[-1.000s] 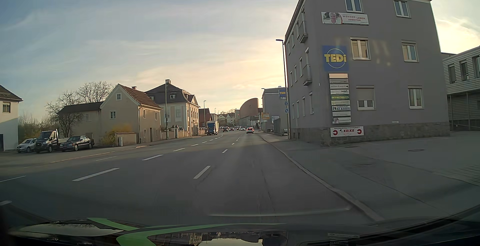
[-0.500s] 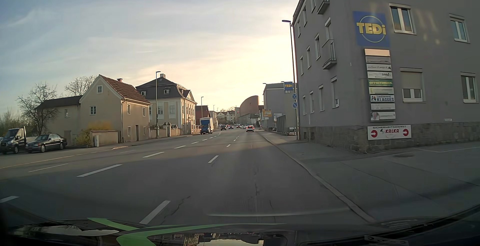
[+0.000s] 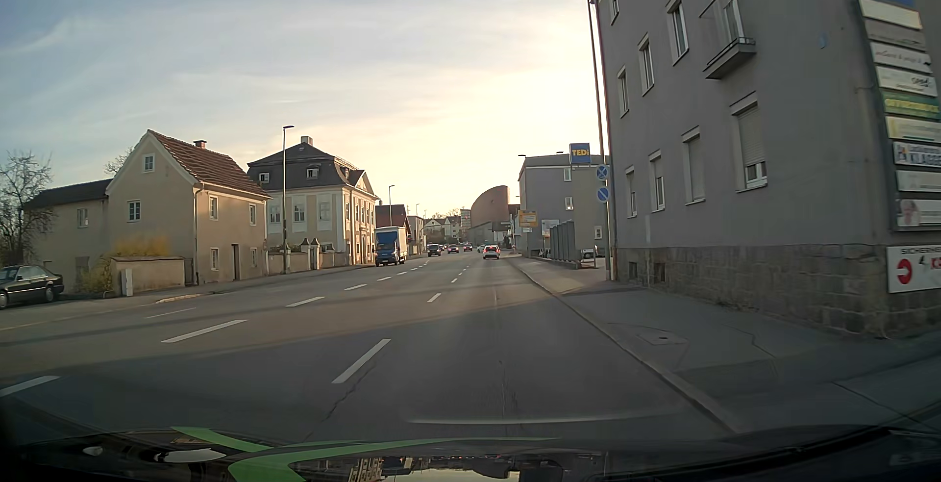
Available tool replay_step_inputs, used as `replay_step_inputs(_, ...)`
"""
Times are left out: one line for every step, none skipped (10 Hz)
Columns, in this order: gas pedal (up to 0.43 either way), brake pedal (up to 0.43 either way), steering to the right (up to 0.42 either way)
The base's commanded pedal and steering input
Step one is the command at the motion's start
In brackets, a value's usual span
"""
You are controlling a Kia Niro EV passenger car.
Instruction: Follow the waypoints while adhering to traffic rules and regulations
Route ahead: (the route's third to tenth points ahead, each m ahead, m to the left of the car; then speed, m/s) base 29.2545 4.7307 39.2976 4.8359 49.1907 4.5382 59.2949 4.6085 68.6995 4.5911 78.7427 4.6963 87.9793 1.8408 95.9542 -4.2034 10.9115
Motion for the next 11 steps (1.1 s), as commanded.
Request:
replay_step_inputs(0.0,0.0,-0.002)
replay_step_inputs(0.0,0.0,-0.001)
replay_step_inputs(0.0,0.0,-0.001)
replay_step_inputs(0.0,0.0,-0.001)
replay_step_inputs(0.0,0.0,-0.002)
replay_step_inputs(0.0,0.0,-0.001)
replay_step_inputs(0.0,0.0,-0.001)
replay_step_inputs(0.0,0.0,-0.001)
replay_step_inputs(0.0,0.0,-0.001)
replay_step_inputs(0.0,0.0,-0.002)
replay_step_inputs(0.0,0.0,-0.002)
